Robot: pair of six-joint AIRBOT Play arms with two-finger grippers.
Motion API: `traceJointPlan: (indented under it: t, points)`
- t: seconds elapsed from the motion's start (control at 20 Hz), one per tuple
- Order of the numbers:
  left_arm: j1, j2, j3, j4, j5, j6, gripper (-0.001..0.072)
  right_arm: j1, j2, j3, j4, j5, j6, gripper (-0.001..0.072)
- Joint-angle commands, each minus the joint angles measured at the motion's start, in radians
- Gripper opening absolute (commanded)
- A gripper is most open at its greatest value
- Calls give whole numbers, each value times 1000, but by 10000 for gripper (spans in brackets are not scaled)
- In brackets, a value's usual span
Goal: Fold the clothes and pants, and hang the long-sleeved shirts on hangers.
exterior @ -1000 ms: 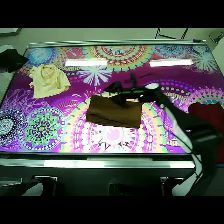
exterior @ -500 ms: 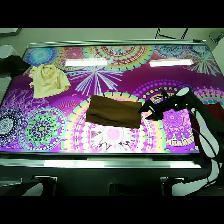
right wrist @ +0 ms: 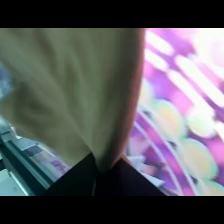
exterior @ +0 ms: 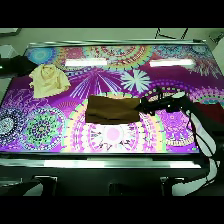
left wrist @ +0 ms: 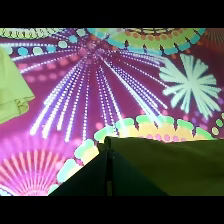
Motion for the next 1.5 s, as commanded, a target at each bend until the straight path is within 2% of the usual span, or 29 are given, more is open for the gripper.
traceJointPlan:
  t: [0.0,0.25,0.3,0.6,0.9,1.1,1.35,1.45]
  points:
    - [-8,-6,0,-2,14,5,24,-89,47,175,38,135,-17,35]
    - [-8,-13,0,-2,14,10,25,-319,210,470,-246,257,233,35]
    - [-8,-14,0,-2,11,37,25,-370,240,507,-285,261,278,35]
    - [-24,-14,0,-2,10,57,24,-672,341,592,-326,289,486,35]
    - [-50,-13,0,-2,10,57,25,-914,396,592,-389,397,560,35]
    - [-61,-13,0,-2,10,57,25,-1011,408,592,-517,461,618,35]
    - [-73,-13,0,-2,9,57,25,-1013,420,487,-924,578,586,38]
    - [-75,-13,0,-2,9,56,25,-1013,461,350,-1013,547,582,38]
